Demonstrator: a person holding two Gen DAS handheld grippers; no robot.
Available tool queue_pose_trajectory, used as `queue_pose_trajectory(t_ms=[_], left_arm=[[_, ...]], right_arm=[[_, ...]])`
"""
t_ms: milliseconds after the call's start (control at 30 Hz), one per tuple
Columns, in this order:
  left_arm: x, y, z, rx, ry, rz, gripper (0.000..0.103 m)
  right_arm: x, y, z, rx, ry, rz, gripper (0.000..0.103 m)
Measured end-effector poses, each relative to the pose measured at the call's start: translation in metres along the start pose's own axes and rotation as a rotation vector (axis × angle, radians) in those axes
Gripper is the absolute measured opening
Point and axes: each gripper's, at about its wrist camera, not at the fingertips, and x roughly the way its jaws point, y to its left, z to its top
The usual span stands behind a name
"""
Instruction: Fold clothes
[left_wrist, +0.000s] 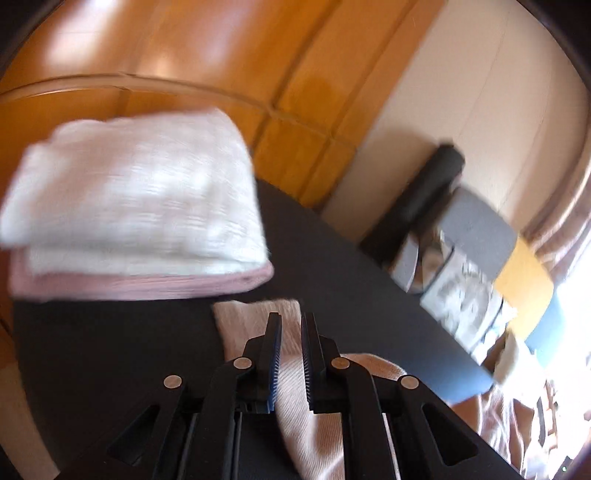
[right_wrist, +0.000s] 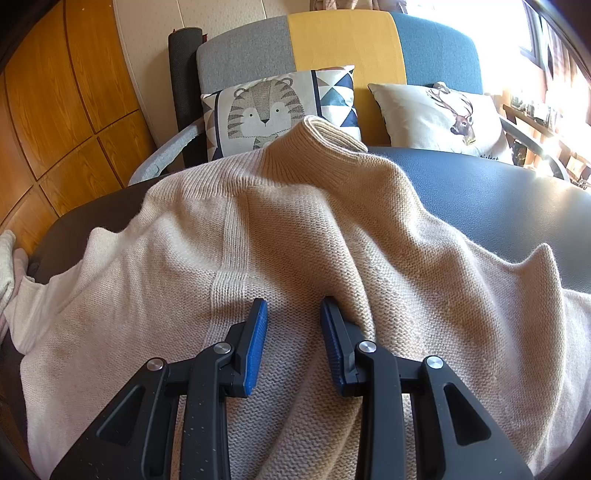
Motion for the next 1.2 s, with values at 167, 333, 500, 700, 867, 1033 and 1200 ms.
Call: queue_pose_trajectory(t_ms=[167, 333, 500, 700, 867, 1033, 1200], left_arm=[[0.067, -0.028, 0.004, 0.174, 0.238, 0.107, 0.010], [0.073, -0.046, -0.005, 0.426, 0.160, 0.388, 0.015], [0.028, -0.065, -0.009, 0.257, -0.007, 0.349, 0.014], [-0.021, -0.166, -0.040, 0.354, -0.124, 0.058, 0.014], [0.001, -0.251, -0.068, 0.583, 0.002, -0.133, 0.014], [0.047, -0.279, -0.088, 0.724, 0.140, -0.080, 0.014], [0.076, -0.267, -0.102, 0.744, 0.217, -0.020, 0.016]], right_arm=[[0.000, -0.001, 0.000, 0.005, 0.000, 0.006, 0.033], [0.000, -0.002, 0.000, 0.011, -0.001, 0.012, 0.033], [0.000, -0.003, 0.000, 0.016, -0.001, 0.018, 0.033], [-0.012, -0.009, 0.006, 0.018, 0.029, 0.141, 0.050], [-0.071, -0.039, 0.007, -0.004, -0.073, 0.030, 0.050], [-0.094, -0.126, 0.000, 0.114, -0.023, -0.204, 0.030], [-0.067, -0.181, -0.020, 0.109, 0.166, -0.329, 0.028]])
